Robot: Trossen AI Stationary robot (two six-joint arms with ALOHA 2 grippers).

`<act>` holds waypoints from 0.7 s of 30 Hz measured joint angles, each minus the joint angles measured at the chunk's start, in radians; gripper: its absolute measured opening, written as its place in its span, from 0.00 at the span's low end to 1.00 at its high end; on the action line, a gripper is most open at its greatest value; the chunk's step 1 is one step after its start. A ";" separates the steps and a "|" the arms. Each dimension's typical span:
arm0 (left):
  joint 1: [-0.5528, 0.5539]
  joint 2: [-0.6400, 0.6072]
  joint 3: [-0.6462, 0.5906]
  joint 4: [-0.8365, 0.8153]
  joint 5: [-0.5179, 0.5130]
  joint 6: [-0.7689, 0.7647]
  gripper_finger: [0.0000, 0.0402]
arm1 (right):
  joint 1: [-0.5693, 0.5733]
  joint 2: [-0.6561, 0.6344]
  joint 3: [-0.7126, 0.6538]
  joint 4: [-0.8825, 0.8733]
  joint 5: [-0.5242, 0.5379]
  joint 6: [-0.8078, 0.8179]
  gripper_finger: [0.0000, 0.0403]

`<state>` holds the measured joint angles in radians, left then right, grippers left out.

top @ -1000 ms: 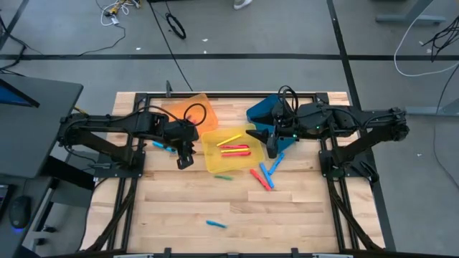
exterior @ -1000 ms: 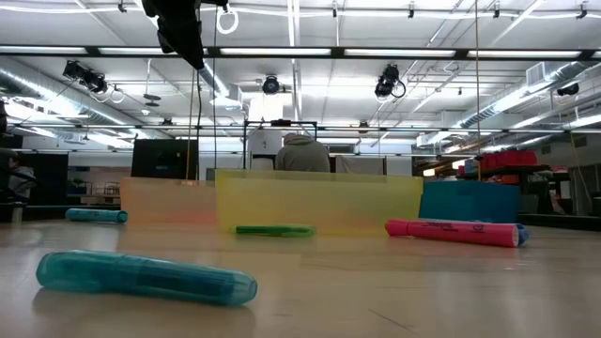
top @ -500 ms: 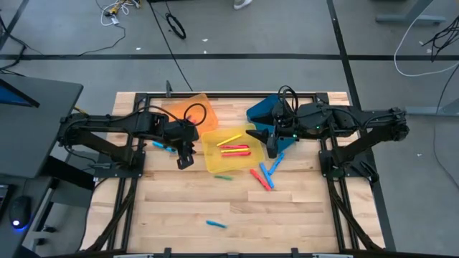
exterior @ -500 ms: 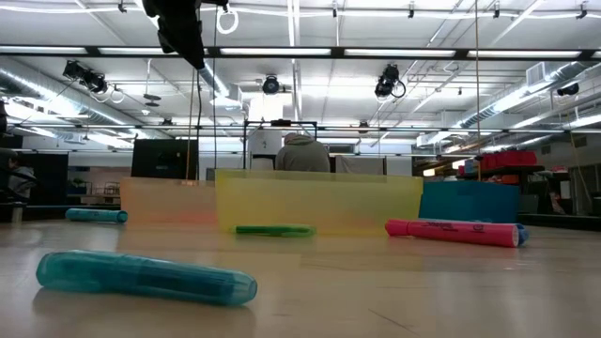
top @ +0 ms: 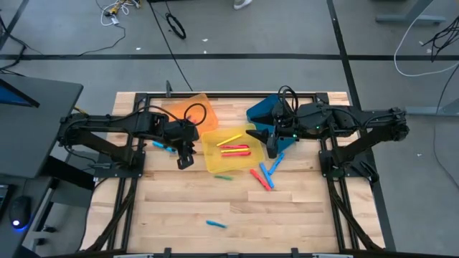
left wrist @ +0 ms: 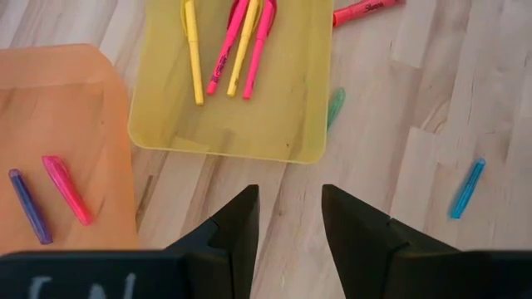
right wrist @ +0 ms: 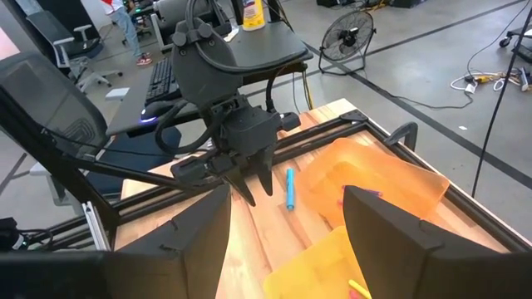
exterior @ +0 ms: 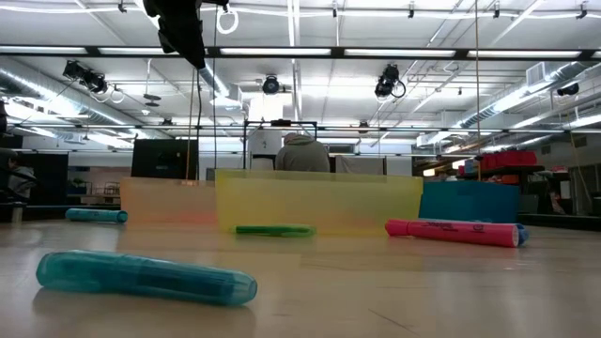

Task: Pick & Place Markers
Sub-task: Put the blue pen into the orange bin

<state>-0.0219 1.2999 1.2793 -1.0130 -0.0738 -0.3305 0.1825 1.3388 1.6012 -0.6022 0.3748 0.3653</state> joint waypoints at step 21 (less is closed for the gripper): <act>-0.276 0.050 -0.011 0.021 0.079 -0.121 0.34 | 0.000 0.000 0.000 -0.090 -0.037 0.028 0.58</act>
<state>-0.2982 1.3501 1.2678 -0.9919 0.0049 -0.4512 0.1827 1.3388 1.6016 -0.6919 0.3381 0.3930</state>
